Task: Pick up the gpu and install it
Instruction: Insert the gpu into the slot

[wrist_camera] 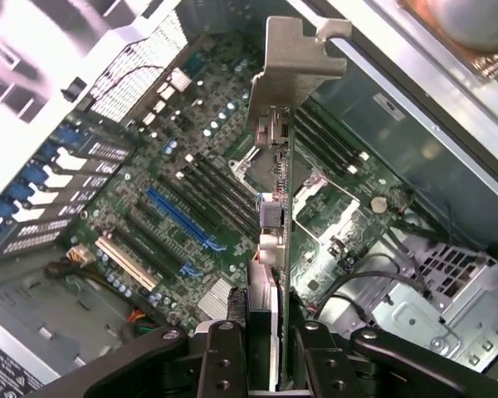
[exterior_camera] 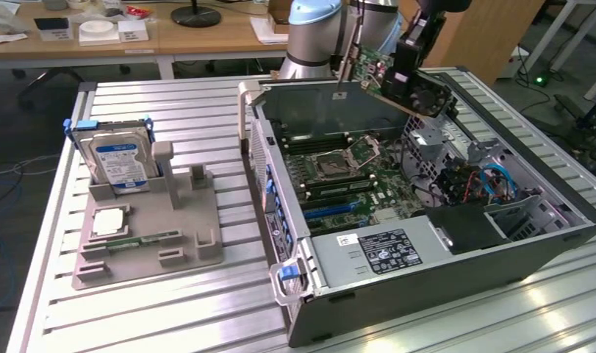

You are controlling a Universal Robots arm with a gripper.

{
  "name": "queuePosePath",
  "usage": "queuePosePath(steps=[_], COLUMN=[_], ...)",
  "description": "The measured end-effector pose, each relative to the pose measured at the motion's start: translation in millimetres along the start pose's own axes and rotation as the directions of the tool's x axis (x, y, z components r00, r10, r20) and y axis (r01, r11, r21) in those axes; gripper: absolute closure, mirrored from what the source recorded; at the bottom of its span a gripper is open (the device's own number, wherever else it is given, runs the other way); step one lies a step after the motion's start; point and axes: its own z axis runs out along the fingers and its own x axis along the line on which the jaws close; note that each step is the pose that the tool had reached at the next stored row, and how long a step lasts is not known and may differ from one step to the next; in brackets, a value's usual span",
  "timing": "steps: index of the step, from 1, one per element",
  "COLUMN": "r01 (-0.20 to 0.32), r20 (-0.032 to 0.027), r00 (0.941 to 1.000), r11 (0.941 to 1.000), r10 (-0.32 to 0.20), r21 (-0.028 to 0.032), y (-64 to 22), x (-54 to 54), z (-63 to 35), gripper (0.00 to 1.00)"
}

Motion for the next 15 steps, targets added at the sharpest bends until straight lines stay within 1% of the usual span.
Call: queuePosePath(steps=[4,8,10,12,15], r01=[0.060,0.121,0.152,0.185,0.234], r20=[-0.0044,-0.0083,-0.0103,-0.0123,-0.0152], r00=[0.9982,0.9926,0.9883,0.9828,0.9721], r11=[0.9982,0.9926,0.9883,0.9828,0.9721], r10=[-0.060,-0.121,-0.152,-0.184,-0.234], r21=[0.0032,0.0054,0.0063,0.0072,0.0082], y=[0.0,0.0,0.0,0.0,0.0], x=[0.0,0.0,0.0,0.1,0.0], z=[0.0,0.0,0.0,0.0,0.0], gripper=[0.73,0.73,0.73,0.73,0.73])
